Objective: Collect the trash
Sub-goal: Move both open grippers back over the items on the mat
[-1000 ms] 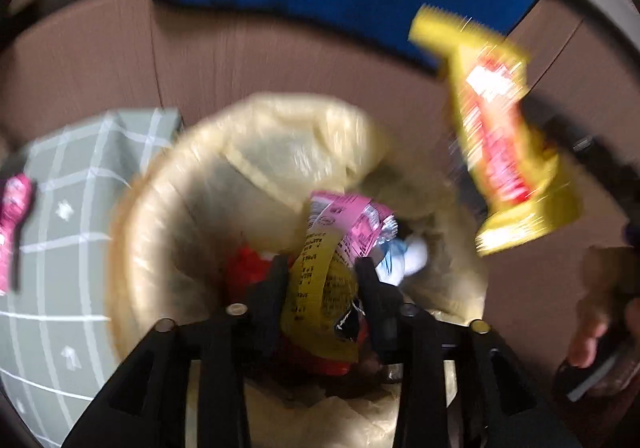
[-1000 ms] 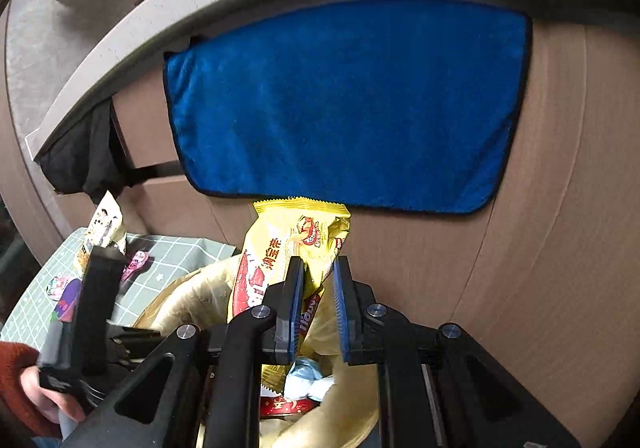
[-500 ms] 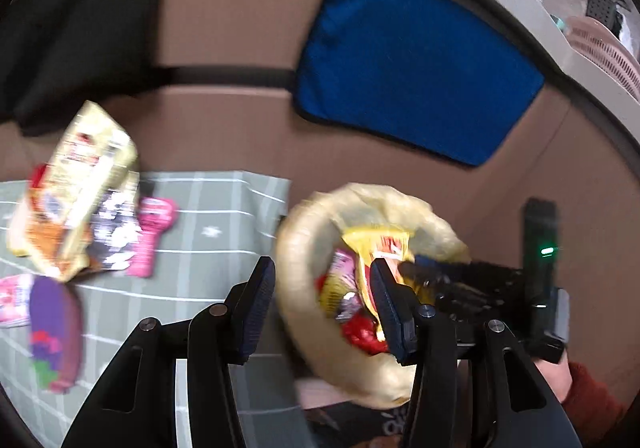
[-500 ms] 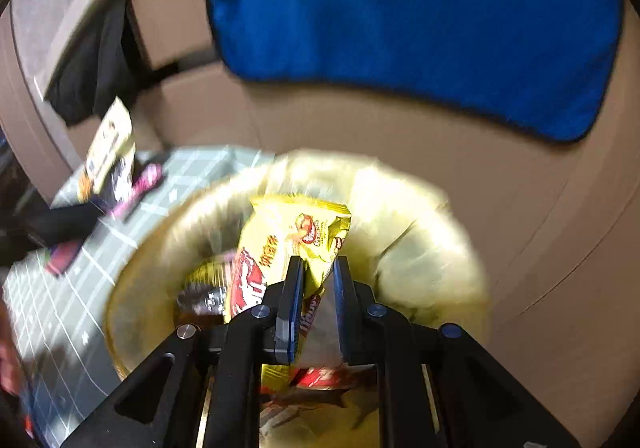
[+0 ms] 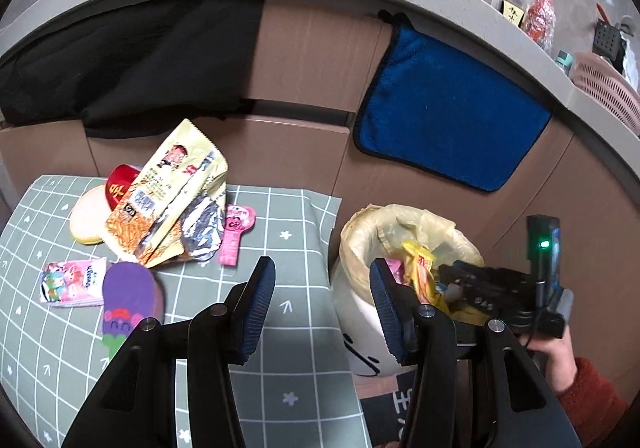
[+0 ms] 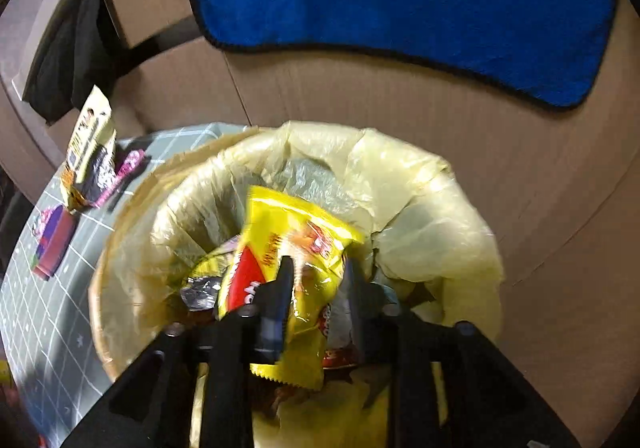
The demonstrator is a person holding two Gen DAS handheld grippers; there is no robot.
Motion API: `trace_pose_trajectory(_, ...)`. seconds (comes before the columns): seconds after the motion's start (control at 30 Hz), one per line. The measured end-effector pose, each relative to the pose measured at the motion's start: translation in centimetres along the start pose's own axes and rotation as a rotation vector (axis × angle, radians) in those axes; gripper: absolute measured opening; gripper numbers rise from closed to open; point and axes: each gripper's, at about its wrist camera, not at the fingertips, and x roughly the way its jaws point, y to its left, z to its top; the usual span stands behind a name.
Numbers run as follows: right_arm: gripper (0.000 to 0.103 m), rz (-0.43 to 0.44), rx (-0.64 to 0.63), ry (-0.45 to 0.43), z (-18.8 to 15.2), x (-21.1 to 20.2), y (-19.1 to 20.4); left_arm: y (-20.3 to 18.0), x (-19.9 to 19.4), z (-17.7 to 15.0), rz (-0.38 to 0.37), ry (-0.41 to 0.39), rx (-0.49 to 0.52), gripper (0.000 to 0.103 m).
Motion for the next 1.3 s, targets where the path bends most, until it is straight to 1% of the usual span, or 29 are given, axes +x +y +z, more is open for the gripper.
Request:
trace_pose_trajectory(0.1,0.028,-0.006,-0.007,-0.049,0.3,-2.5,0.4,0.5,-1.2,-0.3,0.006,-0.021,-0.012,0.05)
trace_pose_trajectory(0.13,0.028,0.005,-0.011,-0.073,0.5,-3.5,0.7,0.7,-1.6,-0.3,0.007,-0.028,-0.016,0.05)
trace_pose_trajectory(0.27,0.028,0.096,-0.044,-0.167,1.3,-7.7,2.6,1.5,-3.6,-0.4,0.008,-0.059,-0.037,0.05)
trace_pose_trajectory(0.43,0.028,0.149,-0.127,-0.306,3.0,-13.0,7.5,2.7,-7.3,-0.2,0.024,-0.135,-0.05,0.05)
trace_pose_trajectory(0.5,0.028,0.164,-0.149,-0.347,3.7,-14.7,9.5,3.4,-8.7,-0.1,0.037,-0.156,-0.052,0.05)
trace_pose_trajectory(0.6,0.028,0.155,-0.178,-0.391,4.5,-16.3,12.5,5.0,-11.1,0.0,0.059,-0.196,-0.067,0.05)
trace_pose_trajectory(0.7,0.028,0.144,-0.204,-0.426,5.1,-17.0,15.3,7.5,-14.0,0.4,0.108,-0.26,-0.088,0.05)
trace_pose_trajectory(0.77,0.028,0.159,-0.219,-0.449,5.7,-17.6,17.4,9.2,-15.7,0.6,0.144,-0.292,-0.104,0.05)
trace_pose_trajectory(0.93,0.028,0.214,-0.245,-0.466,6.3,-17.6,21.4,13.8,-19.0,0.7,0.235,-0.348,-0.148,0.05)
trace_pose_trajectory(1.07,0.028,0.263,-0.255,-0.451,6.7,-16.4,24.1,17.4,-19.9,0.2,0.29,-0.358,-0.194,0.05)
trace_pose_trajectory(1.13,0.028,0.285,-0.251,-0.426,6.9,-15.3,25.0,19.2,-19.7,-0.2,0.296,-0.354,-0.227,0.05)
trace_pose_trajectory(1.2,0.028,0.295,-0.249,-0.404,7.0,-14.2,25.5,20.7,-18.9,-0.6,0.286,-0.342,-0.256,0.05)
trace_pose_trajectory(1.3,0.028,0.305,-0.248,-0.358,7.0,-11.9,25.8,23.0,-16.2,-1.3,0.225,-0.287,-0.302,0.05)
